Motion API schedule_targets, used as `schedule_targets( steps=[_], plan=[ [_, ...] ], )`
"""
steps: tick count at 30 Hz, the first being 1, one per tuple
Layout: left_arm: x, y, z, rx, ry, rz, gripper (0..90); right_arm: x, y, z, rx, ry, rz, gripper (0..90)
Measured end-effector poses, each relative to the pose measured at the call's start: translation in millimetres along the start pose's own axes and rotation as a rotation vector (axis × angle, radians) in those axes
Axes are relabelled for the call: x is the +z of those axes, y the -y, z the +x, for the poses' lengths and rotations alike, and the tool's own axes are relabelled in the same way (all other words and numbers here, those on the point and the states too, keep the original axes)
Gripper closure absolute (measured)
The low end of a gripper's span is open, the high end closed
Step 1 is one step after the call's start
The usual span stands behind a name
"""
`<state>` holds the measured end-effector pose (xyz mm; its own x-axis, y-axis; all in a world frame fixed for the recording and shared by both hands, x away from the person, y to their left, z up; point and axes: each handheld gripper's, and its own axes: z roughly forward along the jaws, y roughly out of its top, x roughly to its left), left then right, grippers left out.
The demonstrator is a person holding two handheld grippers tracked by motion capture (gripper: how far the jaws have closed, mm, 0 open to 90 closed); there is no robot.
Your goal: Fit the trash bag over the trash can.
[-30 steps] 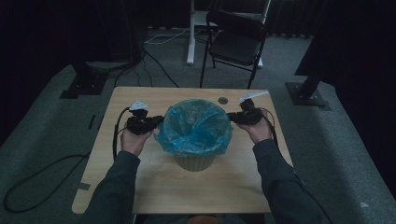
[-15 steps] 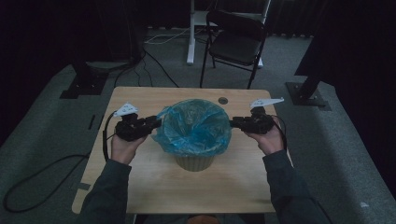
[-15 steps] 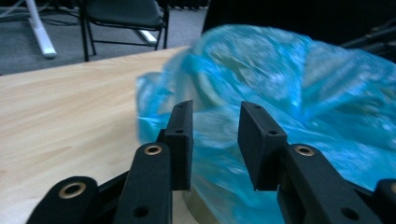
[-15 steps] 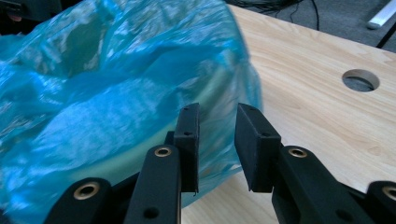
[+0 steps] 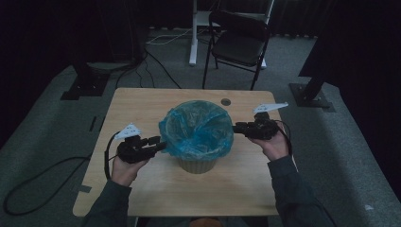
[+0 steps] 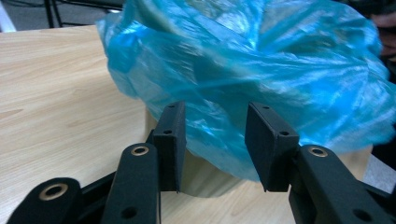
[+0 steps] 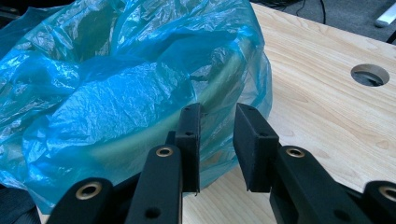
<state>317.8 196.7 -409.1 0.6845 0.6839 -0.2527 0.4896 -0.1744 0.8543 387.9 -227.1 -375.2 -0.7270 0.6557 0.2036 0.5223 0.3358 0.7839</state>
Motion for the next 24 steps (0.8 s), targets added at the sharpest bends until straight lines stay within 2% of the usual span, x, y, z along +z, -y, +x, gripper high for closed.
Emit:
schedule_targets(
  steps=[3, 9, 13, 18, 22, 24],
  plan=[
    [-2.4, 3.0, -3.2, 0.01, 0.028, -0.005, 55.6, -0.2, 0.4, 0.3, 0.0, -0.002, 0.0, 72.2],
    [12.6, 9.4, -7.4, 0.034, 0.016, 0.046, 55.0, -0.6, 1.1, 0.4, -0.002, -0.008, 0.0, 72.7],
    [26.1, 12.0, -13.5, 0.072, -0.012, 0.092, 67.5, -0.7, 2.0, 0.3, -0.003, -0.014, 0.001, 74.1],
    [37.1, 16.9, -11.8, 0.075, -0.014, 0.126, 87.5, -0.6, 2.7, 1.4, -0.013, -0.026, 0.006, 81.0],
    [44.8, 23.3, -5.5, 0.068, -0.03, 0.169, 89.8, 1.2, 3.2, 2.0, -0.024, -0.022, 0.015, 86.9],
    [48.2, 27.2, -1.5, 0.047, -0.038, 0.183, 89.8, 3.0, 3.9, 1.8, -0.024, -0.02, 0.021, 88.9]
  ],
)
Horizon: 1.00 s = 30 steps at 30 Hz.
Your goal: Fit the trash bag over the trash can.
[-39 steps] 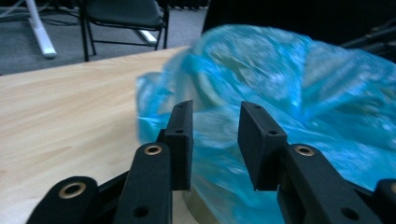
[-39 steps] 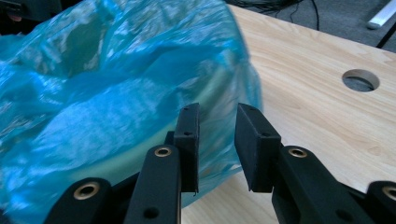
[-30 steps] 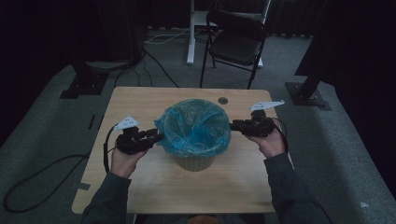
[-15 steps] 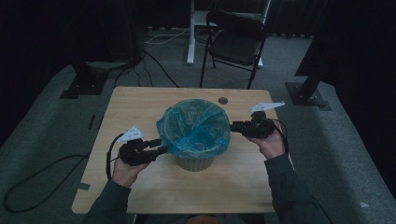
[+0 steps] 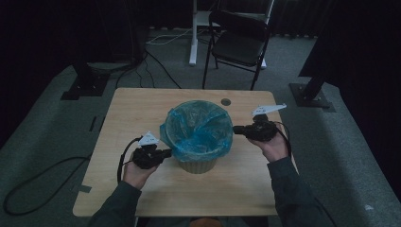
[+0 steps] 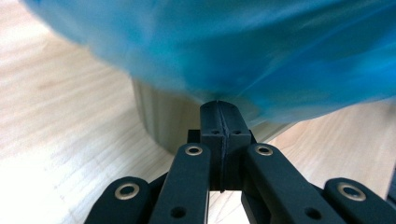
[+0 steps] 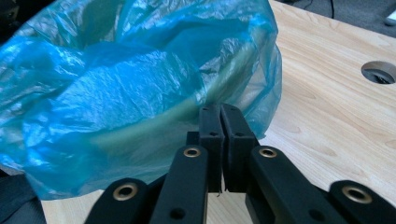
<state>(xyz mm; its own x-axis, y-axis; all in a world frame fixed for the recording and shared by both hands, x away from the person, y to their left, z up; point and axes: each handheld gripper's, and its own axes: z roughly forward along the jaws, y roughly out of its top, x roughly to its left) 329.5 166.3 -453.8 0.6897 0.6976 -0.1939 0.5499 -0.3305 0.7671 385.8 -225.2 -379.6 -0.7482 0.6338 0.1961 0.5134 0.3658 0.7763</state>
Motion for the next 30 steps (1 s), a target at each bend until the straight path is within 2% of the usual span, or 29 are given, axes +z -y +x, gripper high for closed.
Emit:
schedule_targets(
  steps=[3, 6, 11, 16, 21, 24, 27, 29, 30],
  plan=[
    [-4.6, 2.8, 7.4, -0.037, -0.029, -0.011, 89.0, 1.5, 0.8, -1.0, 0.003, 0.001, 0.005, 89.2],
    [-18.1, 1.8, 10.0, -0.05, -0.053, -0.051, 79.8, 1.4, 1.0, -1.7, 0.001, 0.004, 0.007, 87.5],
    [-46.3, -5.7, 13.0, -0.041, -0.096, -0.131, 73.0, -1.3, -0.4, -1.9, 0.003, 0.011, -0.005, 83.3],
    [-67.5, -22.8, 11.3, -0.014, -0.112, -0.215, 68.3, -3.2, -2.4, 0.1, -0.001, 0.013, -0.014, 81.6],
    [-74.9, -42.0, 7.0, 0.01, -0.089, -0.254, 61.9, -2.7, -2.6, 1.0, -0.004, 0.014, -0.015, 81.3],
    [-70.8, -49.3, 2.9, 0.012, -0.037, -0.26, 53.8, -2.5, -2.1, 0.5, -0.002, 0.011, -0.018, 81.3],
    [-61.9, -49.0, -1.9, 0.018, -0.024, -0.239, 47.2, -2.6, -1.2, 0.5, -0.001, 0.011, -0.017, 81.1],
    [-56.0, -44.7, -3.4, 0.014, -0.014, -0.22, 47.0, -2.8, -0.3, 0.8, 0.001, 0.009, -0.015, 81.0],
    [-55.5, -42.7, -3.1, 0.002, 0.0, -0.229, 47.4, -2.9, 0.1, 0.9, 0.001, 0.008, -0.013, 81.0]
  ],
)
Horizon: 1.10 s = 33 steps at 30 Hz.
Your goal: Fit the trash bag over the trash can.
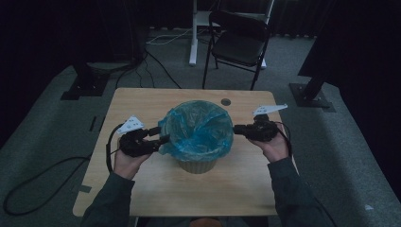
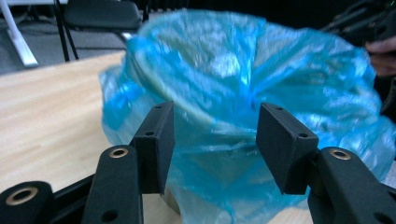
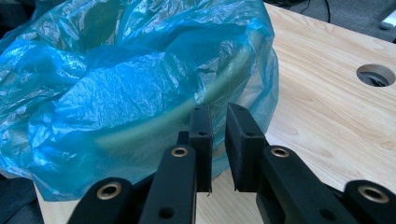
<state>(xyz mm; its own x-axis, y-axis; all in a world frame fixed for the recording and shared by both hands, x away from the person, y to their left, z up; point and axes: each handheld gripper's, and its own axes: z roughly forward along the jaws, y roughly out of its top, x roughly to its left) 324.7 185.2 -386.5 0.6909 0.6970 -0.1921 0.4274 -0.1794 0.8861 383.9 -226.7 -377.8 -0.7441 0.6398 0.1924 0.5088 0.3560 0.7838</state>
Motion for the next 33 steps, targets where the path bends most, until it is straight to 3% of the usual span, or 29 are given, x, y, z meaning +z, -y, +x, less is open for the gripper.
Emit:
schedule_targets(
  steps=[11, 19, 25, 29, 33],
  plan=[
    [0.7, 21.7, -2.6, -0.038, 0.068, 0.02, 55.6, -0.4, 1.1, 0.2, 0.0, 0.0, -0.001, 80.9],
    [5.1, 30.5, -8.9, -0.027, 0.119, 0.023, 53.9, -0.6, 2.4, 0.7, 0.001, -0.003, 0.003, 81.1],
    [9.3, 33.3, -18.0, -0.005, 0.16, 0.025, 47.3, -0.6, 2.8, 0.6, 0.0, -0.006, 0.003, 81.1],
    [14.2, 34.0, -22.9, 0.005, 0.144, 0.046, 45.7, -0.7, 3.4, 0.8, -0.001, -0.009, 0.005, 81.1],
    [19.2, 35.1, -26.9, 0.025, 0.099, 0.068, 62.7, -0.6, 3.8, 1.0, -0.001, -0.006, 0.004, 81.6]
  ],
)
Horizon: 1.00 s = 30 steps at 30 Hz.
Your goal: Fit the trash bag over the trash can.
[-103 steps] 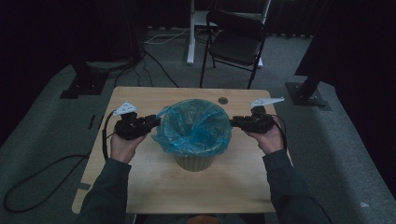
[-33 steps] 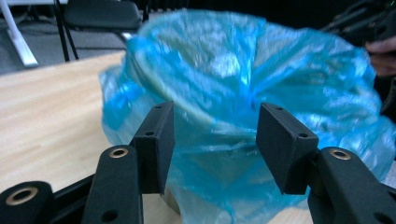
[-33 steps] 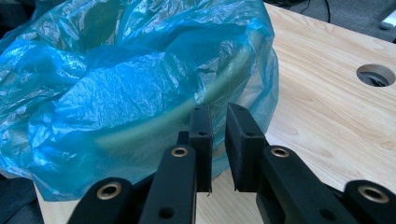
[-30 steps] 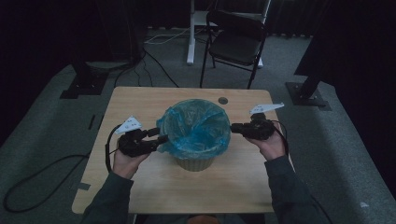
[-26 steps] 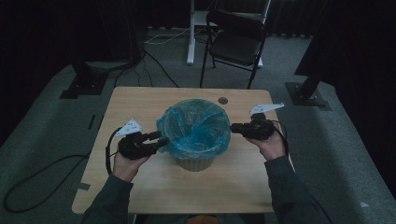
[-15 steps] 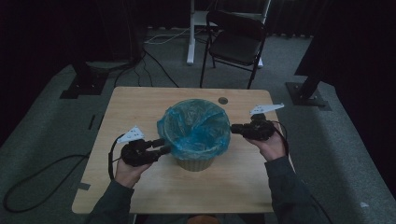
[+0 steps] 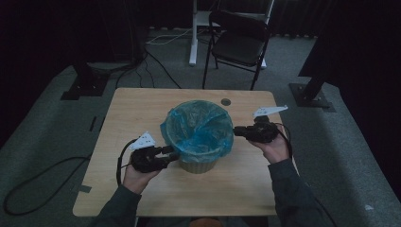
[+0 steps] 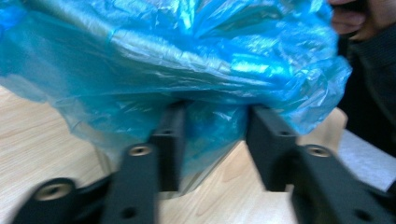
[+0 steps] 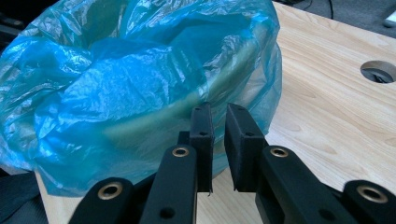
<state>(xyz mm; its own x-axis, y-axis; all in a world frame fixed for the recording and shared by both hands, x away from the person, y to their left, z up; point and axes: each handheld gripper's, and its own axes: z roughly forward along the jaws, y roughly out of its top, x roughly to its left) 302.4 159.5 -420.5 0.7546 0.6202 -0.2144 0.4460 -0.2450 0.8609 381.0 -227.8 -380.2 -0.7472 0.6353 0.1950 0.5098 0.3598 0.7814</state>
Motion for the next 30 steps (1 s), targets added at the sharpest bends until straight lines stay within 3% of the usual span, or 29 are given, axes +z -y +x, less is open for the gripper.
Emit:
schedule_targets(
  steps=[2, 4, 10, 13, 16, 23, 30],
  plan=[
    [1.5, 2.0, 1.6, -0.012, -0.003, 0.001, 75.3, 0.1, 0.1, -0.3, 0.001, -0.003, -0.001, 81.6],
    [3.6, 5.5, 4.1, -0.022, -0.008, 0.009, 81.9, 0.1, 0.0, 0.0, 0.0, -0.004, 0.0, 82.6],
    [11.7, 14.9, 11.0, -0.048, -0.007, 0.052, 84.9, 2.0, 0.3, -0.8, 0.001, -0.001, 0.005, 84.3],
    [14.6, 17.6, 15.3, -0.064, -0.017, 0.073, 83.3, 2.2, 0.7, -1.3, 0.006, -0.004, 0.006, 84.4],
    [12.6, 20.0, 20.8, -0.078, -0.037, 0.075, 75.9, 2.3, 0.7, -1.3, 0.004, -0.003, 0.009, 84.4],
    [-8.9, 21.5, 26.2, -0.073, -0.059, 0.013, 61.0, -0.2, -0.7, -2.0, 0.0, 0.001, 0.0, 83.1],
    [-32.9, 18.2, 28.7, -0.072, -0.079, -0.053, 57.5, -7.2, -4.5, -0.8, -0.005, 0.009, -0.024, 79.5]
  ],
)
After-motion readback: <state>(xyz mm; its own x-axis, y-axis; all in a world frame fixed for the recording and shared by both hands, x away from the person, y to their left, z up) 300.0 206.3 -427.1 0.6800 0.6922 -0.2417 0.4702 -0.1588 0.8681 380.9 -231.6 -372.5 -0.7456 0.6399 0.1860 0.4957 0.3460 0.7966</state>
